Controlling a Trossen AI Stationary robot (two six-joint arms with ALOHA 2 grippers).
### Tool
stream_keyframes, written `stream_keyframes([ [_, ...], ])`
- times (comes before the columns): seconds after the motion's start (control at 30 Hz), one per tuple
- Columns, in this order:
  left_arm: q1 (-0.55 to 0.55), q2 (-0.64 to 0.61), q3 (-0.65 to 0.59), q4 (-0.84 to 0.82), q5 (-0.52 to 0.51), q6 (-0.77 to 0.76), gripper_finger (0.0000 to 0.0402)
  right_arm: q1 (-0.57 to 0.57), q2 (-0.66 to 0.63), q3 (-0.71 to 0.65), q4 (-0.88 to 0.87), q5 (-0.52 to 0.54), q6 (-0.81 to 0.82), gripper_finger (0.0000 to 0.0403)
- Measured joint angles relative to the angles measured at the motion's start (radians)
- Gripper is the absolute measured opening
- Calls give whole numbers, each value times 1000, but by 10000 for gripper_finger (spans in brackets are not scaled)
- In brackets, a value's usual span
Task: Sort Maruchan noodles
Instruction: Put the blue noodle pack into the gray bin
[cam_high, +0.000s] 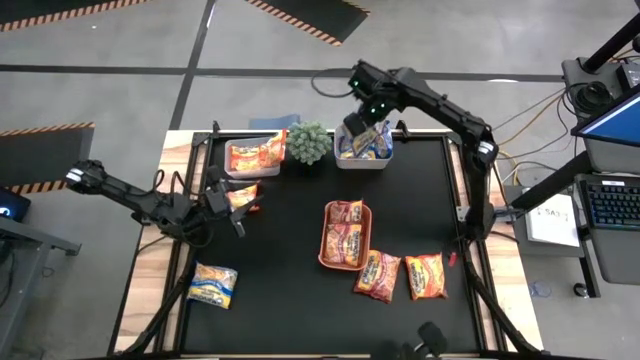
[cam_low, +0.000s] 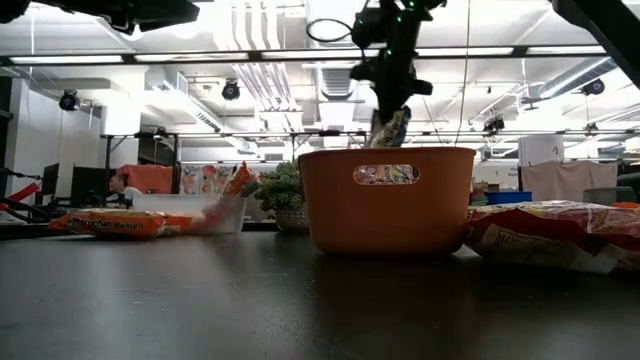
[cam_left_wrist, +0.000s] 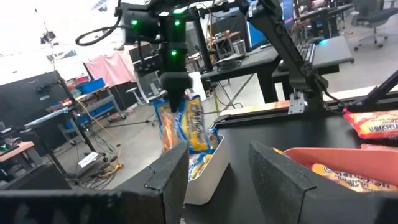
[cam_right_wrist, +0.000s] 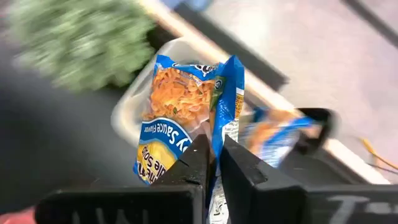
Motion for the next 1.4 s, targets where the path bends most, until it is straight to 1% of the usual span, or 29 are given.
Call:
stream_keyframes([
  [0.07,0,3,7,0,0,8,149,-24,2,0,6,29,4,13],
  [0.2,0,3,8,-1,0,9,149,-46,4,0,26,19,4,10],
  [0.47,0,2,8,-21,0,6,149,-53,4,-25,73,19,31,9],
  [0.93,0,2,7,-24,0,4,149,-52,4,-229,265,18,111,9],
  [1.1,0,8,6,-32,0,4,149,-52,4,-257,262,34,110,9],
  [1.27,0,14,6,-33,0,4,149,-52,4,-246,194,114,83,9],
  [1.4,0,15,6,-32,0,5,149,-52,4,-255,208,86,84,9],
])
